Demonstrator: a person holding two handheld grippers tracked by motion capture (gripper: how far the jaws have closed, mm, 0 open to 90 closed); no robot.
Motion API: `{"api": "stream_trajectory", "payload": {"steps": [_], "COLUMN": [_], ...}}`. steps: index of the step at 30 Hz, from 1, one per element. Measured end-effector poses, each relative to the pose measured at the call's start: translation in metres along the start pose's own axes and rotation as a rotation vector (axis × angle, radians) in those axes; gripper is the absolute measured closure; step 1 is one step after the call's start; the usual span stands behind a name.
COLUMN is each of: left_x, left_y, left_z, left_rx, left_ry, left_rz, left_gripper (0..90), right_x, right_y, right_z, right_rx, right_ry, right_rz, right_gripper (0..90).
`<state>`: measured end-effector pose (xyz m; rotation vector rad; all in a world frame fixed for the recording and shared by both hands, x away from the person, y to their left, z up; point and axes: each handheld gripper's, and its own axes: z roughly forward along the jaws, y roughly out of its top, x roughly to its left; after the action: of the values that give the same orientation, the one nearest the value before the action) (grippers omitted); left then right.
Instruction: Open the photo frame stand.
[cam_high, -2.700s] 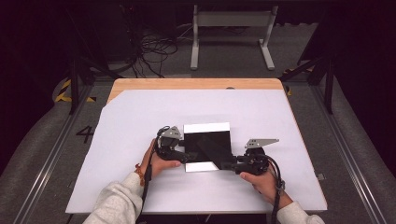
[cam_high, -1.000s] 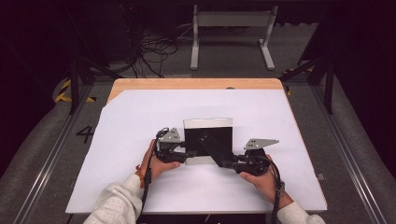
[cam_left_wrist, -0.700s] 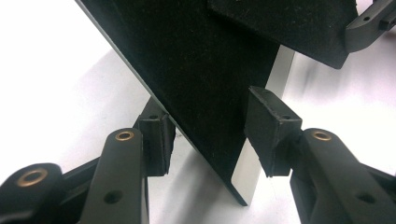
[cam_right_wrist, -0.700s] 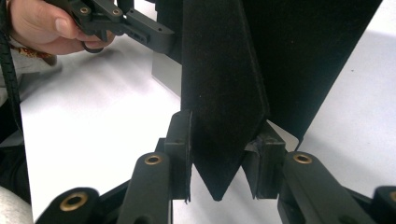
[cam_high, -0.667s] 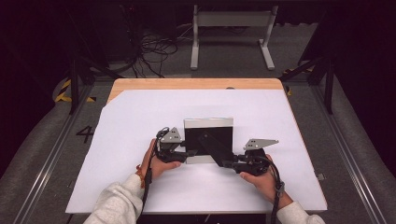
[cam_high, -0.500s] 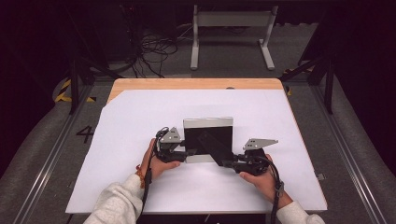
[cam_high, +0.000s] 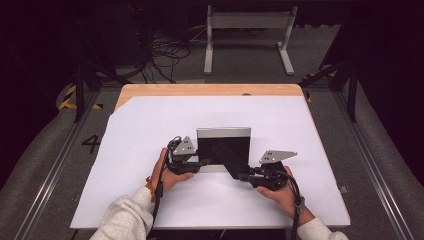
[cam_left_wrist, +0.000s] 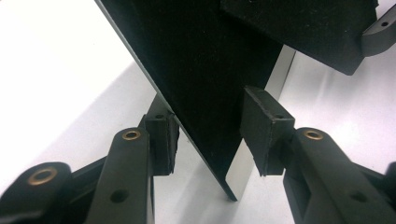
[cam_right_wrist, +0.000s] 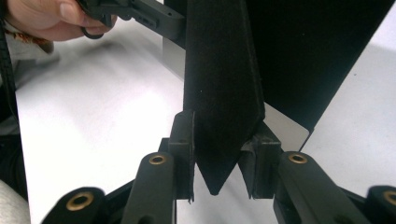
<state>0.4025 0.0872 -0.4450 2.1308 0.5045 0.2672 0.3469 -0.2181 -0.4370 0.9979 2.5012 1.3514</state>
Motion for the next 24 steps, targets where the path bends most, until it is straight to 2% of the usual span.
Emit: {"api": "stream_trajectory", "payload": {"steps": [4, 9, 12, 14, 16, 19, 24], "left_x": [-0.002, -0.002, -0.001, -0.001, -0.002, -0.004, -0.005], "left_y": [0.000, 0.000, -0.001, -0.002, -0.003, -0.005, -0.011], "left_z": [-0.001, -0.002, -0.002, -0.001, 0.000, 0.005, 0.014], "left_rx": [0.001, -0.002, -0.008, -0.011, 0.002, 0.031, 0.095], "left_ry": [0.014, 0.011, -0.001, -0.025, -0.037, -0.056, -0.072], "left_rz": [0.010, 0.014, 0.009, 0.007, 0.010, 0.018, 0.043], "left_gripper": [59.1, 59.9, 60.4, 58.2, 52.0, 48.2, 50.5], "right_x": [0.002, 0.002, 0.002, 0.002, 0.003, 0.004, 0.005], "right_y": [0.002, 0.002, 0.001, 0.001, 0.000, 0.000, -0.001], "right_z": [-0.002, -0.003, -0.003, -0.003, -0.003, -0.003, -0.003], "right_rx": [-0.012, -0.011, -0.009, -0.007, -0.005, 0.004, 0.012], "right_ry": [-0.008, -0.009, -0.008, -0.007, -0.005, -0.004, -0.005], "right_rz": [-0.009, -0.012, -0.012, -0.014, -0.018, -0.028, -0.047], "right_gripper": [68.1, 69.0, 69.7, 70.2, 70.4, 70.6, 71.2]}}
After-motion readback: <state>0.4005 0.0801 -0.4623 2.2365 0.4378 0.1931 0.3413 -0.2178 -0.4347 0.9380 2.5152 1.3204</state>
